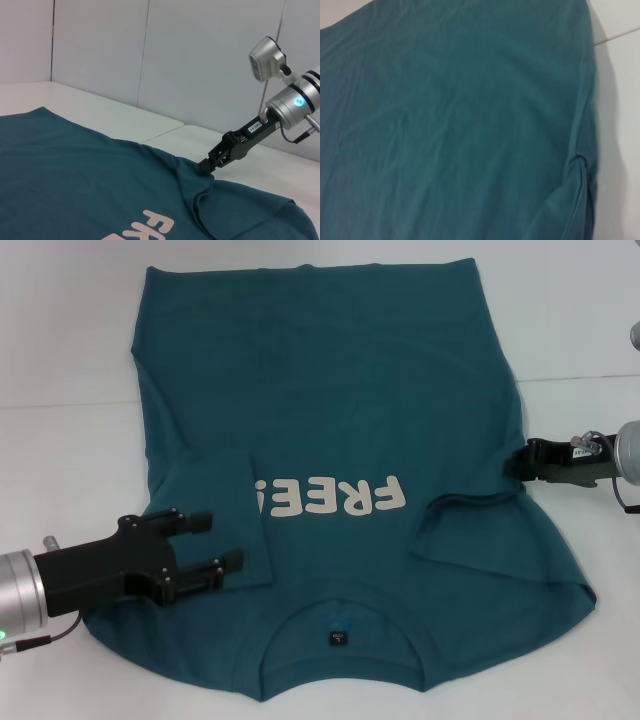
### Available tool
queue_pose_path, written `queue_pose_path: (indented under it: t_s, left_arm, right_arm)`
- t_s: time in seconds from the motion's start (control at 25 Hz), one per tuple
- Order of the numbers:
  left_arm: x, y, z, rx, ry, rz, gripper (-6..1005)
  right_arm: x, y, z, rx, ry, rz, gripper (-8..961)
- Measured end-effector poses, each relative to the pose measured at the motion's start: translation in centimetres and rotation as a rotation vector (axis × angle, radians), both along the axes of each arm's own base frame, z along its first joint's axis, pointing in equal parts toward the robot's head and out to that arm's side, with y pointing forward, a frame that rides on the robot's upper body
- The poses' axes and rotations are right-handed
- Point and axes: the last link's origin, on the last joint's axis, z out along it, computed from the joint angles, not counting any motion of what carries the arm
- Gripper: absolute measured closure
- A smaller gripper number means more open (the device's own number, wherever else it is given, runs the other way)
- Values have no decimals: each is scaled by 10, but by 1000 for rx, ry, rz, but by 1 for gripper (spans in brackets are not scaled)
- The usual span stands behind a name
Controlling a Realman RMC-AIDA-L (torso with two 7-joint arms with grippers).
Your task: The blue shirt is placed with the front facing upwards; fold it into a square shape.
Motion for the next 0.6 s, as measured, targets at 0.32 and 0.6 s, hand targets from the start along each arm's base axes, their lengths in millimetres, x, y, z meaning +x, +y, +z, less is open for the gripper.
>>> queue_pose_path:
  t_s: [0.32, 0.6]
  left_arm:
    - [0, 0, 1, -1, 0, -1, 290]
    - [-1, 0, 1, 1, 1, 1, 287]
  right_arm:
    - [-10, 1, 11, 20, 68, 32, 698]
    - [-18, 4, 9, 32, 99, 48, 919]
